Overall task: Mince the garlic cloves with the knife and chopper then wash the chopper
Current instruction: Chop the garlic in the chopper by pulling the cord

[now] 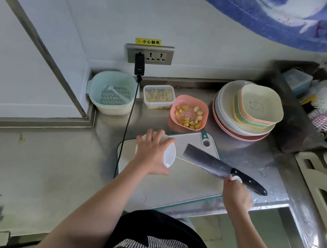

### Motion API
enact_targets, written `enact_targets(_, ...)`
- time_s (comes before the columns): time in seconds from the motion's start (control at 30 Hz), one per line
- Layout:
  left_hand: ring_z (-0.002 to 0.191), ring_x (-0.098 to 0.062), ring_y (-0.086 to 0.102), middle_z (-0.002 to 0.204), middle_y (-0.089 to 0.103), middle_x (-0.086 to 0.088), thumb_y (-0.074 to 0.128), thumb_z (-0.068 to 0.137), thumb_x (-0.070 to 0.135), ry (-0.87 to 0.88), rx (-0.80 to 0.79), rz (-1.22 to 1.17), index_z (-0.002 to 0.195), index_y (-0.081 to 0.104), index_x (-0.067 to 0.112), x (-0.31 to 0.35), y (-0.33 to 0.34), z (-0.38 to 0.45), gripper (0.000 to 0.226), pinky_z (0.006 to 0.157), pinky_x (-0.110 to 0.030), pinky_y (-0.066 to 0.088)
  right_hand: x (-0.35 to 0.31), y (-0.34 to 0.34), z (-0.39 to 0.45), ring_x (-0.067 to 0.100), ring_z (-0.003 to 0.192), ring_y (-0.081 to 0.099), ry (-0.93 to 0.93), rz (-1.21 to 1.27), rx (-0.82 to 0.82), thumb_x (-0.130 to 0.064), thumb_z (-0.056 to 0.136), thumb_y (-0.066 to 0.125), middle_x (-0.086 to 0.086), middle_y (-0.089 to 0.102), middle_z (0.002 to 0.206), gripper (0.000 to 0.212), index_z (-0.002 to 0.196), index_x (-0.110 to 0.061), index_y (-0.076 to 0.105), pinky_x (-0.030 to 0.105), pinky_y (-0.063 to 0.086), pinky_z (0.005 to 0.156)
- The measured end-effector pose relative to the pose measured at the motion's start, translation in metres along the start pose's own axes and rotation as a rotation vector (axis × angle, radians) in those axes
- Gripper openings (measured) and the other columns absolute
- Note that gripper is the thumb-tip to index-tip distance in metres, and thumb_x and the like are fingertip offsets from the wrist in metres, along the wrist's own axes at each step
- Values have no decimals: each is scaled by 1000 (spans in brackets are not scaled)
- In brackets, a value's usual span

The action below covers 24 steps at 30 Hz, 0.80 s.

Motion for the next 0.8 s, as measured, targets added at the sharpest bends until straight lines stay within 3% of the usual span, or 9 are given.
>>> enact_targets(0.13,128,-31,24,140,22,2,74,49,57,-5,-4,10,132,29,43,0,-1,1,95,94,-48,29,2,-29,-7,33,90,66,-8,-74,72,-28,104,16,22,67,101,50,122,7,48,33,47,67)
enact_targets(0.23,128,-31,22,141,22,2,75,49,57,-13,-15,9,133,29,44,1,0,1,96,94,-48,29,-82,-34,-23,28,84,69,-306,-163,113,-14,101,21,16,69,98,34,126,2,39,30,45,59)
enact_targets(0.3,129,-31,21,142,20,1,74,50,57,-15,-21,19,133,29,44,1,0,1,95,94,-49,29,-146,-23,-55,31,93,67,-568,-168,43,-21,103,23,15,67,107,36,124,-6,47,33,44,65)
enact_targets(0.37,130,-32,21,143,19,1,74,52,58,-23,-19,19,134,29,43,0,0,1,95,94,-49,29,-176,-13,-76,35,99,64,-676,-163,-27,-35,105,21,16,67,110,48,116,-7,58,34,43,72)
enact_targets(0.47,131,-32,20,144,19,1,75,51,57,-28,-31,7,134,28,43,-2,-1,0,96,96,-50,29,-165,1,-61,34,99,63,-630,-176,-16,-41,104,20,15,68,108,54,110,-6,62,32,37,69)
enact_targets(0.6,130,-31,21,143,20,1,75,50,56,-14,-23,0,134,29,42,-2,-2,0,97,96,-50,28,-112,3,-23,32,94,64,-429,-154,23,-41,103,18,13,69,103,53,108,-7,58,32,36,66)
enact_targets(0.8,127,-30,24,140,23,3,75,46,57,-4,-10,4,132,30,44,-2,-3,-1,98,94,-48,30,-76,2,3,30,92,64,-296,-137,32,-44,102,15,11,68,101,58,105,-8,61,31,39,66)
Point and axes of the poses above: each hand's wrist, its own z-axis towards the middle knuckle, its own y-axis out of the palm, x = y × z, the point moved 10 cm from there along z, towards the middle knuckle
